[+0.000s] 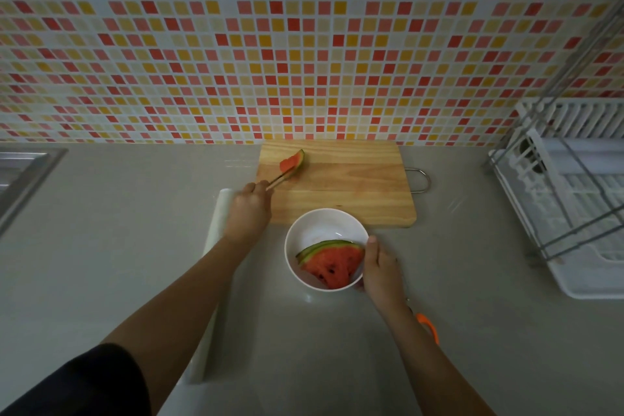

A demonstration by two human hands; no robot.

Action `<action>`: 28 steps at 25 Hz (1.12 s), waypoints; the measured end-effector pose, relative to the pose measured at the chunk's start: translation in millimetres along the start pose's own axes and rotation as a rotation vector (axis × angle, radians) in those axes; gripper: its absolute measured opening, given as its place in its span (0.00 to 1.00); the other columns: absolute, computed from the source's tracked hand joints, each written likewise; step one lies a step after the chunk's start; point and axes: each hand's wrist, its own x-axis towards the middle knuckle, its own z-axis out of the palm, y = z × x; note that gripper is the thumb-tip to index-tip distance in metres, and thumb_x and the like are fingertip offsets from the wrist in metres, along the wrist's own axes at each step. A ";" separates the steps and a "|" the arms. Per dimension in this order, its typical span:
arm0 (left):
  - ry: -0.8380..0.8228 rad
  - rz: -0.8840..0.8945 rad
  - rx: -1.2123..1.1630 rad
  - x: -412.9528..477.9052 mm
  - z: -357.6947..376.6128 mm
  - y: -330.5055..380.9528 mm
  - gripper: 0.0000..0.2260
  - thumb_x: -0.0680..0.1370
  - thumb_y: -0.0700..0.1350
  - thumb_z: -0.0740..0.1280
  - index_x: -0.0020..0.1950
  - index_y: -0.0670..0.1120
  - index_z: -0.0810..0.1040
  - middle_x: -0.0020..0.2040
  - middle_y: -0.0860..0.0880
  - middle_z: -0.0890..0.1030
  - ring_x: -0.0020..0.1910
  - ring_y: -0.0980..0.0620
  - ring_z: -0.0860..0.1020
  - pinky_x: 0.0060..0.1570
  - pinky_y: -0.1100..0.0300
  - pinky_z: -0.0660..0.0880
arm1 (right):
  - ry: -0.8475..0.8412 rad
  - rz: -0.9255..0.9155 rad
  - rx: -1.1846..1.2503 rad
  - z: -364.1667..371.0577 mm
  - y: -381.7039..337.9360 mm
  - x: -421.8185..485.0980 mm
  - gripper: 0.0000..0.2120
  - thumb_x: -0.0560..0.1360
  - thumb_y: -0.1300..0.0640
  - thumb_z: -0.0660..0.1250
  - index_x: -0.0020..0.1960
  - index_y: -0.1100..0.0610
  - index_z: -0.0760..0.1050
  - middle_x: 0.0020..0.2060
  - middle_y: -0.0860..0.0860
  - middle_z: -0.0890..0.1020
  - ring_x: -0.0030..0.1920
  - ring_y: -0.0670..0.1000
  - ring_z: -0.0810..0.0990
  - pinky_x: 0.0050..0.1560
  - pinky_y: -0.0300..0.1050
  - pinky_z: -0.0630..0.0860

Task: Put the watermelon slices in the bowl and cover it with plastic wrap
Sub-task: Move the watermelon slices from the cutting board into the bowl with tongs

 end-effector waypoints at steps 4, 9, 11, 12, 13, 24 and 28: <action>0.001 -0.190 -0.298 -8.5 -24.8 -12.3 0.10 0.79 0.42 0.64 0.55 0.40 0.82 0.44 0.42 0.84 0.41 0.44 0.80 0.42 0.58 0.73 | -0.002 0.011 -0.010 -1.5 -2.3 -0.1 0.25 0.81 0.47 0.48 0.31 0.52 0.72 0.26 0.45 0.76 0.22 0.34 0.75 0.16 0.28 0.64; -0.280 -0.101 -0.671 -39.1 -64.7 -27.6 0.08 0.78 0.43 0.65 0.54 0.47 0.82 0.29 0.60 0.77 0.29 0.63 0.71 0.32 0.70 0.66 | -0.003 -0.008 -0.034 -2.1 -5.3 -1.9 0.23 0.81 0.47 0.48 0.37 0.54 0.74 0.28 0.45 0.75 0.23 0.38 0.75 0.18 0.26 0.64; -0.392 -0.025 -0.639 -37.4 -74.5 -28.6 0.07 0.78 0.42 0.66 0.52 0.51 0.82 0.31 0.61 0.79 0.31 0.64 0.74 0.34 0.74 0.67 | -0.034 0.006 -0.021 -3.2 -6.1 -1.2 0.23 0.81 0.45 0.47 0.39 0.53 0.74 0.29 0.46 0.76 0.27 0.41 0.77 0.19 0.29 0.68; -0.421 0.001 -0.590 -33.5 -77.2 -27.5 0.08 0.77 0.42 0.67 0.52 0.52 0.82 0.34 0.61 0.81 0.34 0.64 0.77 0.37 0.75 0.69 | -0.050 0.021 -0.011 -3.9 -6.8 -0.6 0.23 0.81 0.45 0.47 0.40 0.54 0.75 0.30 0.47 0.77 0.28 0.43 0.77 0.18 0.32 0.70; -0.437 0.037 -0.519 -29.5 -77.4 -25.7 0.08 0.77 0.41 0.68 0.52 0.52 0.82 0.38 0.59 0.82 0.37 0.64 0.78 0.40 0.74 0.70 | -0.060 0.034 -0.006 -4.1 -7.1 0.1 0.23 0.81 0.45 0.47 0.41 0.55 0.75 0.31 0.48 0.77 0.28 0.44 0.78 0.18 0.33 0.70; -0.154 -0.140 -0.451 12.9 -58.8 -5.1 0.11 0.78 0.49 0.65 0.57 0.48 0.82 0.43 0.49 0.83 0.42 0.51 0.79 0.39 0.71 0.70 | -0.015 0.023 -0.018 -2.8 -2.7 -2.2 0.26 0.80 0.45 0.48 0.30 0.52 0.71 0.25 0.47 0.77 0.22 0.41 0.77 0.19 0.32 0.70; -0.165 -0.351 -0.231 24.1 -17.5 11.8 0.11 0.78 0.45 0.63 0.52 0.40 0.81 0.42 0.41 0.82 0.44 0.41 0.79 0.39 0.59 0.69 | 0.005 0.014 -0.025 -3.0 -1.8 -0.5 0.26 0.81 0.46 0.48 0.30 0.53 0.72 0.25 0.47 0.77 0.23 0.41 0.77 0.20 0.32 0.68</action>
